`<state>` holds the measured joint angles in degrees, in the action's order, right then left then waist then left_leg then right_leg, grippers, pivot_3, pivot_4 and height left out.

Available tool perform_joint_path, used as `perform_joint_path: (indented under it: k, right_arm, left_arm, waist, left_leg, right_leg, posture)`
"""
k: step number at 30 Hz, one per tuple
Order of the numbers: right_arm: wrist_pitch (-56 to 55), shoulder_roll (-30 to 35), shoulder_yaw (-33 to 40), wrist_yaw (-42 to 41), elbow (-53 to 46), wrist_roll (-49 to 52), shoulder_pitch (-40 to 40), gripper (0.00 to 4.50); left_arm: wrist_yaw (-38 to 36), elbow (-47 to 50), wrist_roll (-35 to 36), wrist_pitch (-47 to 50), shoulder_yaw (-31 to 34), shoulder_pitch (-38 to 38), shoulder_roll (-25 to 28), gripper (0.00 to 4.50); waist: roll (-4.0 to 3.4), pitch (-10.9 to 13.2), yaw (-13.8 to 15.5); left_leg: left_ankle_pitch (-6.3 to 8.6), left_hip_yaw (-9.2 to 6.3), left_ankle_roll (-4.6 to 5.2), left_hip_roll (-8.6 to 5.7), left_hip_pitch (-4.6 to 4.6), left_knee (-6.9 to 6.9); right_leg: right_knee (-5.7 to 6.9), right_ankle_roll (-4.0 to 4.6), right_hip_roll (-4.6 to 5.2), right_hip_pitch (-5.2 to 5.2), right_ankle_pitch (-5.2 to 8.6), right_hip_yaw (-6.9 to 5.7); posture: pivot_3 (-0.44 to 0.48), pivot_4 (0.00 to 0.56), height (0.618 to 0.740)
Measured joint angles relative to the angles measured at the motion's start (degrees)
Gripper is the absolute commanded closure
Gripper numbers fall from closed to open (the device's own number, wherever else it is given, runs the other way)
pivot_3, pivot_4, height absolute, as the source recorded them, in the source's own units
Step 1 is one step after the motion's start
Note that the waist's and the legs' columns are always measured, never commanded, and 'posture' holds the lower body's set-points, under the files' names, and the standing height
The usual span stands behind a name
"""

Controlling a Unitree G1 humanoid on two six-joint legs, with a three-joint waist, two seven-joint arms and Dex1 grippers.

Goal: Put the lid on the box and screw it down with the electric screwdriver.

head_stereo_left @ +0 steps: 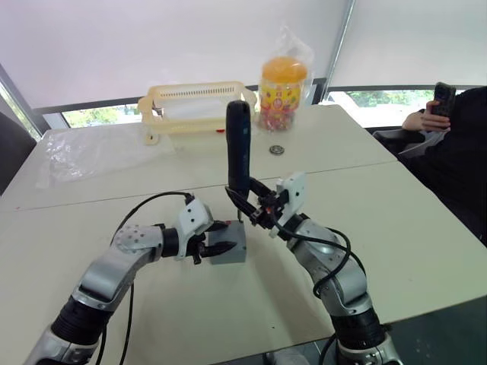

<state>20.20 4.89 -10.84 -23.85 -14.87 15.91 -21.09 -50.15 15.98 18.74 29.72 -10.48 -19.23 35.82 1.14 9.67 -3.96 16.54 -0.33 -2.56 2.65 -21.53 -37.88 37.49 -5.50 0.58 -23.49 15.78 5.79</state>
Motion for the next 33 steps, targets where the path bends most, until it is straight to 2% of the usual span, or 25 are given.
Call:
perform_joint_path:
  k: [33]
  right_arm:
    - [-1.3, 0.2, 0.7, 1.0, 0.9, 0.7, -0.4, 2.73]
  left_arm:
    - [0.1, 0.5, 0.0, 0.0, 0.1, 0.3, 0.0, 1.93]
  waist:
    - [-0.01, 0.0, 0.0]
  left_leg:
    - [0.00, 0.02, -0.01, 0.01, 0.02, 0.51]
  right_leg:
    - [-0.33, 0.00, 0.00, -0.08, 0.00, 0.01]
  posture:
    - [0.000, 0.150, 0.740]
